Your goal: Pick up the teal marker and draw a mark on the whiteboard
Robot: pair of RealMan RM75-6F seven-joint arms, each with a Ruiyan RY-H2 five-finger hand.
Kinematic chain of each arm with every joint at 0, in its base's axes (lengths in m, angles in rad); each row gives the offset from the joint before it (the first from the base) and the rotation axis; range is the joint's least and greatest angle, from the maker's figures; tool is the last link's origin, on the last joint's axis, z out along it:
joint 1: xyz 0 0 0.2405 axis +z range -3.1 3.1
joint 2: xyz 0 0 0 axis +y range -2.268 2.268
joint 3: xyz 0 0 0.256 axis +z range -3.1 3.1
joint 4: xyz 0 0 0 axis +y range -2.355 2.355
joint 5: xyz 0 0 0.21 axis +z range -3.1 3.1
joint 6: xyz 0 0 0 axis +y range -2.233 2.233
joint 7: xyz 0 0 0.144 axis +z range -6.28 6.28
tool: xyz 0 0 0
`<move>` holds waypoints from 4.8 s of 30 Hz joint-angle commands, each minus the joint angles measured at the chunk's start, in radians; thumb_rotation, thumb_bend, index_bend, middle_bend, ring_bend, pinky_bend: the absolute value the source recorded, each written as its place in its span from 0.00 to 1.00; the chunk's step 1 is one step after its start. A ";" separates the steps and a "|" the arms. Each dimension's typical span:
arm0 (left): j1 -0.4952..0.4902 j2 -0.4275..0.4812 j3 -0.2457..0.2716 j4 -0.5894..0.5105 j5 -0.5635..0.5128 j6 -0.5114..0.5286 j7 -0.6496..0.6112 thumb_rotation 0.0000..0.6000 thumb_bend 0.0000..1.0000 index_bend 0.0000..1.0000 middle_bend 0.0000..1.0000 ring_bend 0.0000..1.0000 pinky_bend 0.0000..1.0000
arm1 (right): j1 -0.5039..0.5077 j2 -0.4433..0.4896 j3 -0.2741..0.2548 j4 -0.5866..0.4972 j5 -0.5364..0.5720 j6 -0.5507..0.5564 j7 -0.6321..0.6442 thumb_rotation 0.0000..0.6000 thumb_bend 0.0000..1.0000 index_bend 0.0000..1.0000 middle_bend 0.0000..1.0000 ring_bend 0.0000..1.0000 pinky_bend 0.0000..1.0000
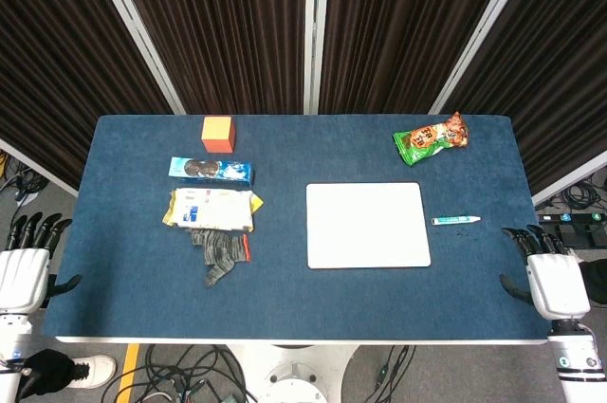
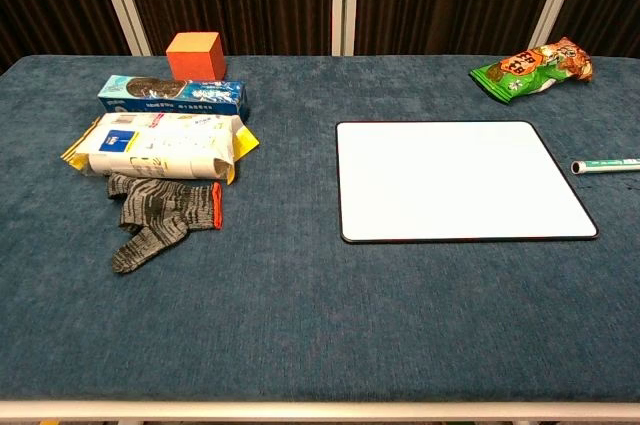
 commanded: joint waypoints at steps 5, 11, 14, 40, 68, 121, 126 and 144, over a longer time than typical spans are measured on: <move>0.008 -0.018 0.007 0.015 -0.007 0.001 -0.002 1.00 0.06 0.16 0.11 0.02 0.00 | 0.008 0.004 0.002 -0.010 0.003 -0.011 -0.005 1.00 0.12 0.20 0.27 0.15 0.21; 0.008 -0.032 0.005 0.026 -0.002 0.007 -0.014 1.00 0.06 0.16 0.11 0.02 0.00 | 0.037 -0.006 0.030 -0.004 0.049 -0.047 -0.056 1.00 0.12 0.20 0.28 0.15 0.21; 0.005 -0.036 0.003 0.030 0.000 0.004 -0.017 1.00 0.06 0.16 0.11 0.02 0.00 | 0.085 -0.040 0.057 0.048 0.082 -0.092 -0.152 1.00 0.12 0.23 0.30 0.15 0.21; 0.023 -0.040 0.011 0.038 -0.025 -0.007 -0.050 1.00 0.06 0.17 0.11 0.02 0.00 | 0.418 -0.458 0.057 0.688 0.189 -0.531 -0.216 1.00 0.14 0.43 0.37 0.19 0.22; 0.026 -0.035 0.005 0.030 -0.032 -0.008 -0.042 1.00 0.06 0.17 0.11 0.02 0.00 | 0.464 -0.548 0.031 0.875 0.149 -0.581 -0.066 1.00 0.21 0.50 0.47 0.28 0.24; 0.040 -0.018 0.011 0.025 -0.006 0.010 -0.110 1.00 0.06 0.17 0.11 0.02 0.00 | 0.653 -0.625 0.184 0.704 0.071 -0.581 1.072 1.00 0.40 0.73 0.61 0.42 0.28; 0.043 -0.016 0.012 0.034 -0.007 0.010 -0.127 1.00 0.06 0.17 0.11 0.02 0.00 | 0.668 -0.689 0.183 0.795 0.076 -0.572 1.105 1.00 0.40 0.73 0.61 0.42 0.28; 0.046 -0.027 0.015 0.053 -0.009 0.000 -0.145 1.00 0.06 0.17 0.11 0.02 0.00 | 0.702 -0.780 0.115 0.948 0.021 -0.562 1.206 1.00 0.40 0.74 0.61 0.42 0.28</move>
